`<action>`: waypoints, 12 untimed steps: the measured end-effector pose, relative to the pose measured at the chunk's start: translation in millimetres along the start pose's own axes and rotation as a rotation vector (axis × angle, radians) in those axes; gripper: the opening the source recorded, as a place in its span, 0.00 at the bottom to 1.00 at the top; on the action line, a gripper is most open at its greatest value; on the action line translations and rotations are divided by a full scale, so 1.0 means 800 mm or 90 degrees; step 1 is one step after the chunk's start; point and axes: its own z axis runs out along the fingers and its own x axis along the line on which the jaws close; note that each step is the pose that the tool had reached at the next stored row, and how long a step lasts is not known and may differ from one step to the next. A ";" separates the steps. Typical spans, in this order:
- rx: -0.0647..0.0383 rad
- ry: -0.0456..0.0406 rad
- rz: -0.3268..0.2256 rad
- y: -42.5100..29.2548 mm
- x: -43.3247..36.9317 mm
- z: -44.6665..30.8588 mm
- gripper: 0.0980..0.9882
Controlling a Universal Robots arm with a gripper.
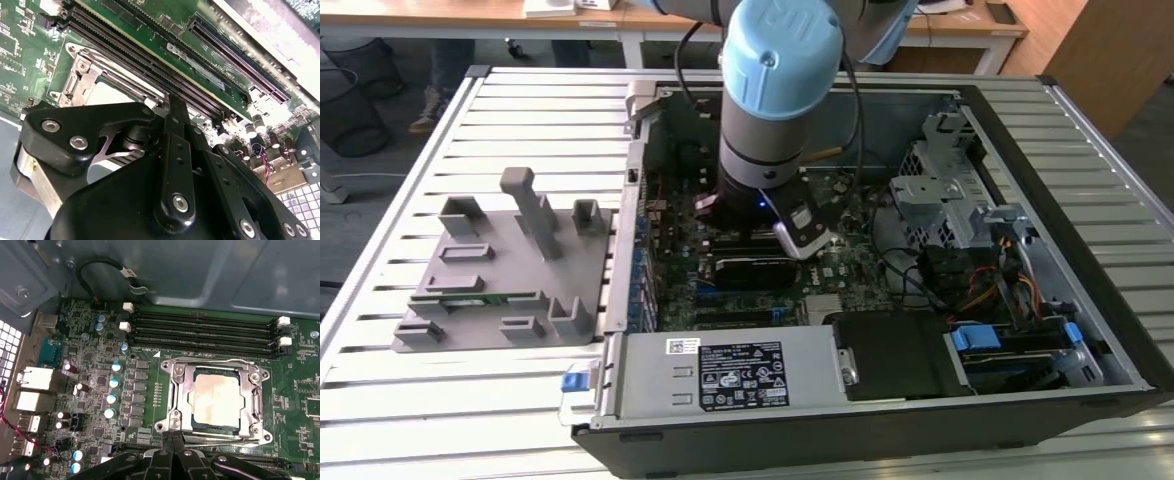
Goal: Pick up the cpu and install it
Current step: 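Install the second cpu locking lever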
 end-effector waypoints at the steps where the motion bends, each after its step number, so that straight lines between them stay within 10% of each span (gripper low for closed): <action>1: -0.001 -0.0001 0.000 -0.0003 0.000 0.0004 0.01; 12: -0.016 -0.0013 0.000 -0.0017 0.003 0.0052 0.01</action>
